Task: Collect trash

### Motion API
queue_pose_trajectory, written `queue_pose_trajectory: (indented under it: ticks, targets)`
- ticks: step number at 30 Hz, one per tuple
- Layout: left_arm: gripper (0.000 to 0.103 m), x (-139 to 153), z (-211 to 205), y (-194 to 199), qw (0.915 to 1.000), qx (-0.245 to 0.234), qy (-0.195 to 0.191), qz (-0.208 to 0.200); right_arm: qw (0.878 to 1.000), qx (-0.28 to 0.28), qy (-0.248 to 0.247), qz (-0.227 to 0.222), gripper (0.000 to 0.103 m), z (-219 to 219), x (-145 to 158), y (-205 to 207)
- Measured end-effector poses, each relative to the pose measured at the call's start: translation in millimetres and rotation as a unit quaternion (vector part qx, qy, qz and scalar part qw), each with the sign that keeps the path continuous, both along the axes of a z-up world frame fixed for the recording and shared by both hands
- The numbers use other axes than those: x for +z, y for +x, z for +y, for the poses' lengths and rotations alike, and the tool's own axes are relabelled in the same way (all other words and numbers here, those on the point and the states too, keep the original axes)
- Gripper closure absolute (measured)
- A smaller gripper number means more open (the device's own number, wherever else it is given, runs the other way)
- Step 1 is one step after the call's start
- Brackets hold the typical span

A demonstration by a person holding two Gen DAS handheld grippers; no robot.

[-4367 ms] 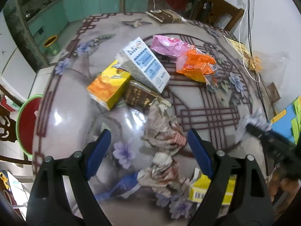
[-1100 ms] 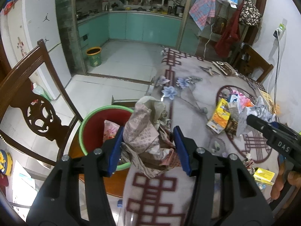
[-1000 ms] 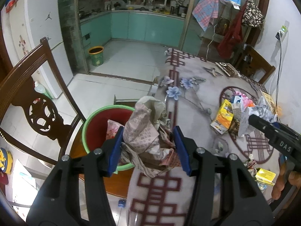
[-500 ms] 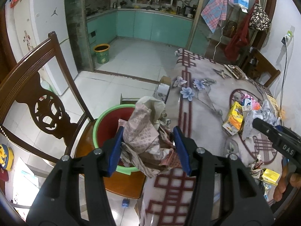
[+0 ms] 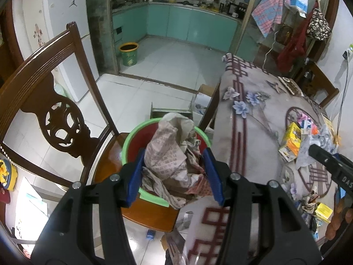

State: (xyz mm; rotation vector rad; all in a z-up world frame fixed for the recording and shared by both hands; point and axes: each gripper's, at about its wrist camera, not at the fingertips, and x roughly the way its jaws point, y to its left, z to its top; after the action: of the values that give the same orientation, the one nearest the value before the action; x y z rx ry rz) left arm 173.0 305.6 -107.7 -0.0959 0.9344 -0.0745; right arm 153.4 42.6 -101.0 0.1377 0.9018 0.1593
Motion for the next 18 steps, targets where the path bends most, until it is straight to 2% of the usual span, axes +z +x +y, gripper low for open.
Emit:
queue_pose_trajectory:
  ticks: [10, 18]
  targets:
    - [0.052, -21.5, 22.2, 25.5, 0.9995, 0.013, -0.008, 0.027, 0.998, 0.045, 0.039, 0.01, 0.051, 43.3, -3.9, 35.5]
    - [0.052, -39.1, 31.3, 48.2, 0.9986, 0.008, -0.018, 0.049, 0.996, 0.083, 0.029, 0.031, 0.051, 78.8, -18.0, 54.9]
